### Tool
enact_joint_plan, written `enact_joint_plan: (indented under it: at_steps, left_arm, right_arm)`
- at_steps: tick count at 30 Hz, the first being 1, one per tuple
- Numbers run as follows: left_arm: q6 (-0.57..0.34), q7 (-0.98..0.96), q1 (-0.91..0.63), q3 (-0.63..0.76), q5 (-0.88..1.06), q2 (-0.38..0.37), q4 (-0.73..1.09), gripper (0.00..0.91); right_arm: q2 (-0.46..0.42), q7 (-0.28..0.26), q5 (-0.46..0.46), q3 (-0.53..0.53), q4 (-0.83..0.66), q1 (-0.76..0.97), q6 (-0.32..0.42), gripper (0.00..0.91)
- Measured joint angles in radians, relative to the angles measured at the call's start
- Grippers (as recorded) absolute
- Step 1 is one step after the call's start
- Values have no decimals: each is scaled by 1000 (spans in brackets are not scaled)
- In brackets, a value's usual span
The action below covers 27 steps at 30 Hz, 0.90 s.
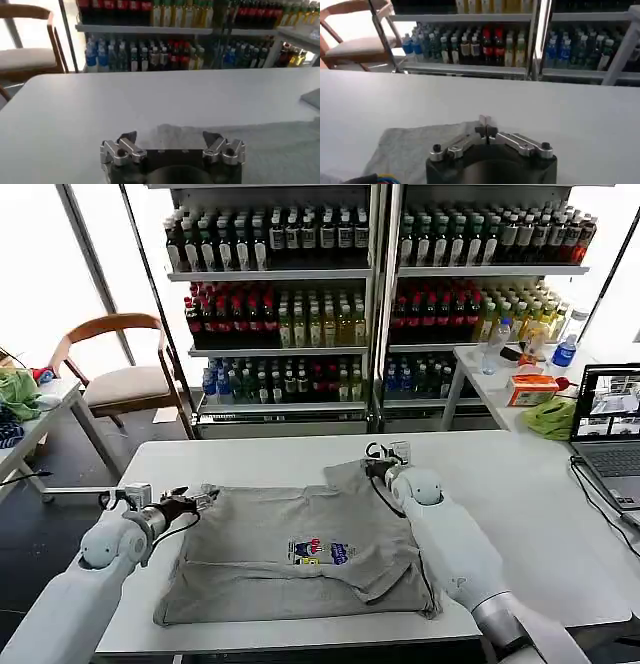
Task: Fold and organize the clothes.
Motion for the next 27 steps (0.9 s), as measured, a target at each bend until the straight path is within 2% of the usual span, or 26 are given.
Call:
enact_joint_plan:
  at_steps: [1, 2, 3, 7, 27]
  left_arm:
    - [0, 2, -4, 4, 0, -2, 5, 242]
    - [1, 4, -9, 8, 1, -4, 11, 242]
    - [2, 7, -13, 12, 2, -5, 17, 111]
    - [1, 16, -28, 26, 5, -8, 38, 10]
    - [-30, 37, -45, 42, 10, -7, 61, 0]
  right_arm:
    - [-1, 0, 1, 0, -1, 1, 0, 0]
    - [-3, 0, 2, 0, -1, 1, 0, 0]
    - [-3, 0, 2, 0, -2, 1, 0, 0]
    - [-5, -3, 2, 0, -3, 1, 0, 0]
    - [-17, 1, 26, -3, 32, -18, -2, 0]
